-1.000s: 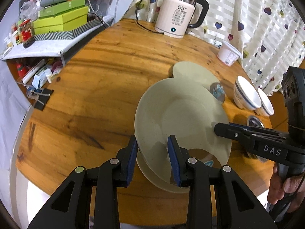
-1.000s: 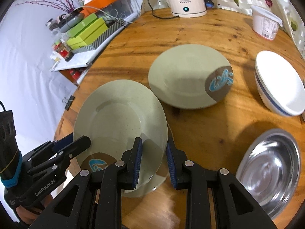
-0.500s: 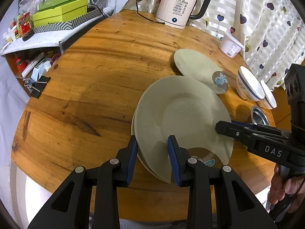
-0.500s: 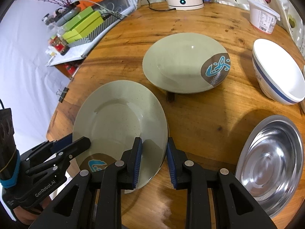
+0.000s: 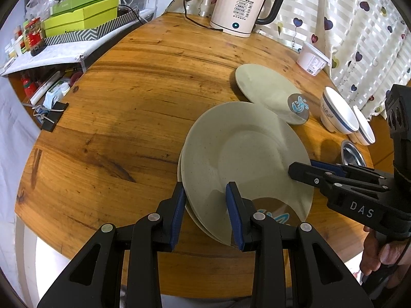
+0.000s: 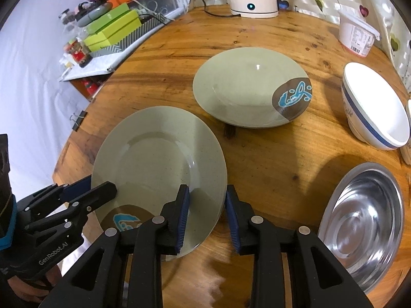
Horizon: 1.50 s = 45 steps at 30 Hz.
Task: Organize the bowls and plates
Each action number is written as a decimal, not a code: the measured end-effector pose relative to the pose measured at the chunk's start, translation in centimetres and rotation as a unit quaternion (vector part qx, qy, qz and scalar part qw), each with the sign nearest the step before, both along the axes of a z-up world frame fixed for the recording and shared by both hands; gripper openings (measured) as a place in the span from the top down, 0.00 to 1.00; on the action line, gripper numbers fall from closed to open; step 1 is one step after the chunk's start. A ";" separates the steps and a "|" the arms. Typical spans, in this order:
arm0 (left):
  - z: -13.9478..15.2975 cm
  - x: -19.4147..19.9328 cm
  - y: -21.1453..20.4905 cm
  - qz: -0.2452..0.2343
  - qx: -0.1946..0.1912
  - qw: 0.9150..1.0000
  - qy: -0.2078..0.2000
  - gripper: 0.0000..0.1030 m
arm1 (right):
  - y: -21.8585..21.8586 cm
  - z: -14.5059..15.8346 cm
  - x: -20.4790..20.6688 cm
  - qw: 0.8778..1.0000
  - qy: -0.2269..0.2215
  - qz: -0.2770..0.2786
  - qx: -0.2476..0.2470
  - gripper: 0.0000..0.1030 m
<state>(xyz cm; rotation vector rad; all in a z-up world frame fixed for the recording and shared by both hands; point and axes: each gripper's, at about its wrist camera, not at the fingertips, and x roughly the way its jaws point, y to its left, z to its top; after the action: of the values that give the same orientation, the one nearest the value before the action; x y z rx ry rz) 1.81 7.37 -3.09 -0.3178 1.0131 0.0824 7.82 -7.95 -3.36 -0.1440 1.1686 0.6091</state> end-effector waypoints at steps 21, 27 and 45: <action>0.1 -0.3 0.6 0.006 -0.010 1.000 -0.011 0.67 | -0.3 -0.3 -0.1 1.000 -0.006 0.003 0.002 0.70; 0.8 -0.3 1.0 0.006 -0.014 0.999 -0.028 0.67 | -1.0 0.0 0.0 1.000 -0.007 -0.003 0.014 0.70; 0.4 0.1 1.0 0.003 -0.016 1.000 -0.023 0.67 | -0.7 -0.1 -0.4 1.000 -0.006 0.005 0.022 0.75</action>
<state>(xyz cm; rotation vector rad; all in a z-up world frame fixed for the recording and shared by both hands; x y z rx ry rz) 1.90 8.38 -2.70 -0.3508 0.9683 0.0633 7.42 -8.64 -3.42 -0.1156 1.1428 0.6421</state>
